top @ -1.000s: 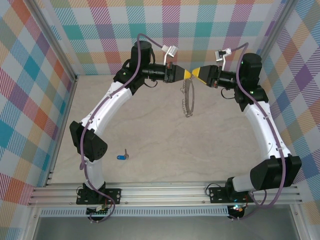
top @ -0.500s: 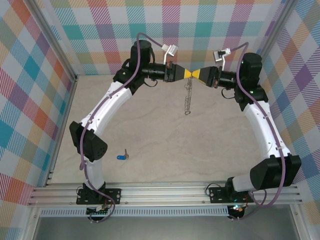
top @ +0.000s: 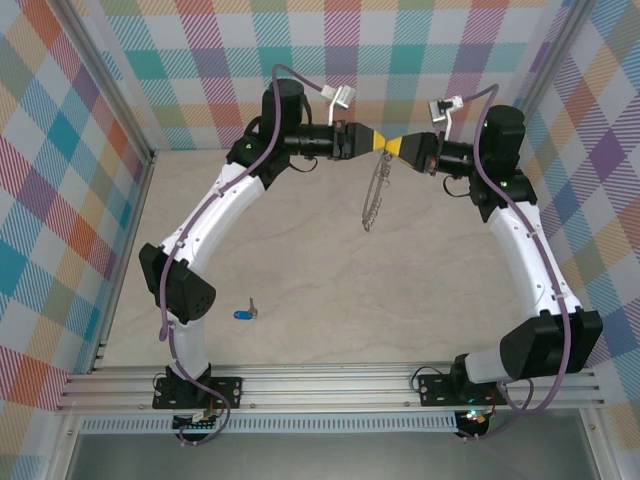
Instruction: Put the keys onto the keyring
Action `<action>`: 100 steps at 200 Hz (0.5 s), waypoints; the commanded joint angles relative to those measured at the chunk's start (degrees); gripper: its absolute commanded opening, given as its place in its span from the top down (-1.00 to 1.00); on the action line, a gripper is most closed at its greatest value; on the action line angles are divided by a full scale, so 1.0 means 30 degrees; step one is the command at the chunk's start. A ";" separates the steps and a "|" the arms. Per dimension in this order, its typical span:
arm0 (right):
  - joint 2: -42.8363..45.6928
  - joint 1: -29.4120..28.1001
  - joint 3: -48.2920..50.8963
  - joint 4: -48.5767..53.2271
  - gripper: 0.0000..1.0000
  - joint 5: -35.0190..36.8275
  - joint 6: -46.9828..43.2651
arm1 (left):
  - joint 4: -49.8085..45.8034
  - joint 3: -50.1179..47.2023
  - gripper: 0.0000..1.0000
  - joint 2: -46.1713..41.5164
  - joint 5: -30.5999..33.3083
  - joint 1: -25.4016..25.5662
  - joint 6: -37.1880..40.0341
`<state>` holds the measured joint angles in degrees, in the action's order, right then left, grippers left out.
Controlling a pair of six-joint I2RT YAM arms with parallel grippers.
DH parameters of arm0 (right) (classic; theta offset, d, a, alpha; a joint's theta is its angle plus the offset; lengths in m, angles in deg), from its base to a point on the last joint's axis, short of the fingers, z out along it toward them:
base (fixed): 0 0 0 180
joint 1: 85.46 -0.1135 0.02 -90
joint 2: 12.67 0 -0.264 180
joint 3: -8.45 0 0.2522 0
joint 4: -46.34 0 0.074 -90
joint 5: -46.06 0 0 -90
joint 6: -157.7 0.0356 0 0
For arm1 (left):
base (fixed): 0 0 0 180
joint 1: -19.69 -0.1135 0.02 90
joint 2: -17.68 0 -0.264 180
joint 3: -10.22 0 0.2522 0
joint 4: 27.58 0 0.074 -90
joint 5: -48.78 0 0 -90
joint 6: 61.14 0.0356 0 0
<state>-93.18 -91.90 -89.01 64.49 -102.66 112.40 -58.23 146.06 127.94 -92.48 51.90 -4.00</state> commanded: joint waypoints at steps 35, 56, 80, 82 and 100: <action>0.1311 0.0051 0.1707 -0.5500 1.00 0.3134 0.3587 | 0.4328 -0.4102 -0.05 -0.3463 0.6248 -0.0132 -0.3344; 0.1595 0.0016 0.2415 -0.7389 1.00 0.4199 0.4849 | 0.7214 -0.5857 0.02 -0.3971 0.6916 -0.0079 -0.5782; 0.1932 -0.0017 0.2846 -0.8513 1.00 0.5405 0.5456 | 0.9540 -0.6967 0.14 -0.4203 0.7374 0.0144 -0.7442; 0.1934 -0.0021 0.2850 -0.8534 1.00 0.5477 0.5480 | 0.9624 -0.6994 0.15 -0.4204 0.7402 0.0173 -0.7495; 0.2066 -0.0081 0.2938 -0.8830 1.00 0.6079 0.5797 | 0.9982 -0.6936 0.21 -0.4131 0.7428 0.0422 -0.7760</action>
<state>-89.31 -91.92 -80.44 45.73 -88.76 126.44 -36.39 125.67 116.83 -72.29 52.25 -22.19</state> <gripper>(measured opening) 0.046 0.406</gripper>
